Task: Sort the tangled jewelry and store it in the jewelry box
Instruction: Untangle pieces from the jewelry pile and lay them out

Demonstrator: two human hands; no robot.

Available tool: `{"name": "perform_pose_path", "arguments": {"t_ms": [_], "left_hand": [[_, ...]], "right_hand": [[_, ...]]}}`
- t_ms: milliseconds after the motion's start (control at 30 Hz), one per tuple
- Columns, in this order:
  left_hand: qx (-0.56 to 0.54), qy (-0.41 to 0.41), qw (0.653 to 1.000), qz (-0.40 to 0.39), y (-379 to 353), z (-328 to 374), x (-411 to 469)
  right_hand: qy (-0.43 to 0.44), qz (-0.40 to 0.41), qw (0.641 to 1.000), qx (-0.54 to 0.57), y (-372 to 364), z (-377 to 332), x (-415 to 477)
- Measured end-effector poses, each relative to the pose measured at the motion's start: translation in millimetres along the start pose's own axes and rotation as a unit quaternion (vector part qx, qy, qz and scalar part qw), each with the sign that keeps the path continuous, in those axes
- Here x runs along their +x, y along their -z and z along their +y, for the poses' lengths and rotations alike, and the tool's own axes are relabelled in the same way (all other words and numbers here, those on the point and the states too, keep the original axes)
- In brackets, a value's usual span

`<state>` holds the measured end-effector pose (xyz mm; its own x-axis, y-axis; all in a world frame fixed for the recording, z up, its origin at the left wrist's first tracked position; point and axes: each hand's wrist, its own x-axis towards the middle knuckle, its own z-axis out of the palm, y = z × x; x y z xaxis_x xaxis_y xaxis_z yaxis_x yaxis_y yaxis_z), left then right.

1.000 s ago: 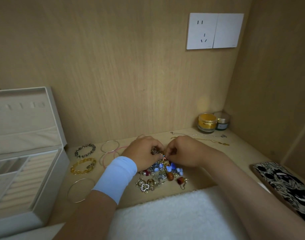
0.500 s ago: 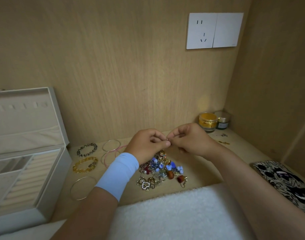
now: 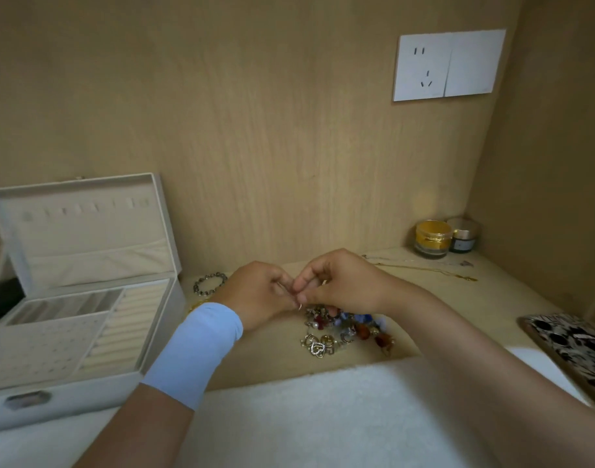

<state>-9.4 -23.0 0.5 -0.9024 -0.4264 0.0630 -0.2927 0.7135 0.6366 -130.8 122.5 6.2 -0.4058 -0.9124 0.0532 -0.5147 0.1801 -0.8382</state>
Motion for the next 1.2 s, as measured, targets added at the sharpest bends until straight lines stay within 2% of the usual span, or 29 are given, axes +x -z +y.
{"name": "perform_pose_path", "arguments": {"t_ms": [100,267,433,567,867,1033,1133,1200], "left_hand": [[0.047,0.019,0.999,-0.003,9.3,-11.0,-23.8],[0.141,0.028,0.989,-0.022,12.1,-20.0,-47.6],[0.193,0.006,0.979,-0.062,8.2,-19.4,-47.1],[0.168,0.005,0.983,-0.076,7.0,-24.5,-46.7],[0.092,-0.004,0.996,-0.012,23.5,-12.1,4.8],[0.087,-0.007,0.995,-0.054,-2.9,-1.0,32.5],[0.063,-0.040,0.993,-0.094,-22.4,2.8,44.7],[0.078,-0.060,0.991,-0.091,-28.2,3.0,47.4]], "right_hand": [[0.003,-0.040,0.994,-0.098,-15.8,-5.4,6.5],[-0.006,0.055,0.965,-0.257,-3.1,3.6,12.0],[-0.031,0.072,0.962,-0.261,4.0,12.0,11.5],[-0.026,0.049,0.959,-0.277,-4.0,13.9,14.6],[-0.047,0.090,0.953,-0.286,20.7,2.9,44.9],[-0.081,0.016,0.960,-0.267,33.0,13.8,45.4],[-0.085,-0.033,0.966,-0.242,42.5,24.9,37.1],[-0.084,-0.044,0.965,-0.244,43.9,30.4,31.8]]}}
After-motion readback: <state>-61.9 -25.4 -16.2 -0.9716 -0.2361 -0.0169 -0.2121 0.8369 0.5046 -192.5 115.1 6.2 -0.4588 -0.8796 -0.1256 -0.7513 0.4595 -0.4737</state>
